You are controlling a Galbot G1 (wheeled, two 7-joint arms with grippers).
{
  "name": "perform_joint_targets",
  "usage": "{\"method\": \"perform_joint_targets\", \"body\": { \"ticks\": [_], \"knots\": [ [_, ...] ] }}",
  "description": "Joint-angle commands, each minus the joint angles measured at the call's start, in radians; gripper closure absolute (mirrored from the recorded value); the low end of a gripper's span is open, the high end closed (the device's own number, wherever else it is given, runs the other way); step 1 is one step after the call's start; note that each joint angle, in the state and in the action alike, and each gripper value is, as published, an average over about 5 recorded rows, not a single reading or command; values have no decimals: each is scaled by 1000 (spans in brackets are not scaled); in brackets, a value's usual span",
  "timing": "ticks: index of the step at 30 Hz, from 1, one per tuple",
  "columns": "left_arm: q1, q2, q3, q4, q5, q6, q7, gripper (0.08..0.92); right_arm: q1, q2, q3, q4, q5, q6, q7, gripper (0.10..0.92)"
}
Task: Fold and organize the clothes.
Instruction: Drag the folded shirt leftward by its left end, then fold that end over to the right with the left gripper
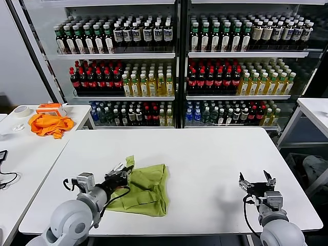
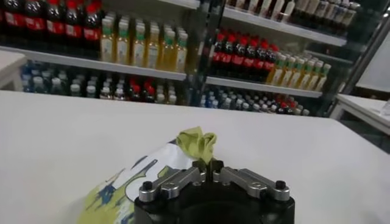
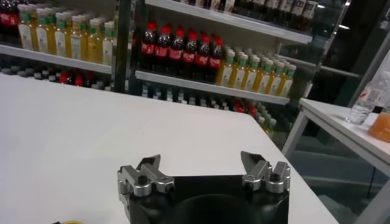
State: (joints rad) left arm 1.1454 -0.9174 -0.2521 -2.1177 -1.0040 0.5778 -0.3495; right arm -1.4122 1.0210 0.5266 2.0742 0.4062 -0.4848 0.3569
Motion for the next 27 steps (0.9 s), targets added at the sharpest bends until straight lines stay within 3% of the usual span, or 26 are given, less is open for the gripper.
{"method": "perform_joint_targets", "body": {
  "ticks": [1, 14, 20, 23, 27],
  "knots": [
    [-48, -44, 72, 46, -6, 0, -3, 893, -1, 5, 3, 0, -3, 0, 1, 203],
    [-134, -95, 148, 116, -22, 0, -27, 893, -4, 8, 7, 7, -1, -13, 8, 203],
    [-146, -179, 160, 126, -176, -2, -69, 893, -7, 5, 12, 10, -1, -15, 9, 203],
    [-141, -225, 160, 129, -202, -14, -70, 861, -6, 1, 14, 11, -1, -15, 8, 203],
    [-127, -236, 137, 119, -180, -30, -57, 750, 0, -2, 13, 10, 0, -16, 5, 203]
  ]
}}
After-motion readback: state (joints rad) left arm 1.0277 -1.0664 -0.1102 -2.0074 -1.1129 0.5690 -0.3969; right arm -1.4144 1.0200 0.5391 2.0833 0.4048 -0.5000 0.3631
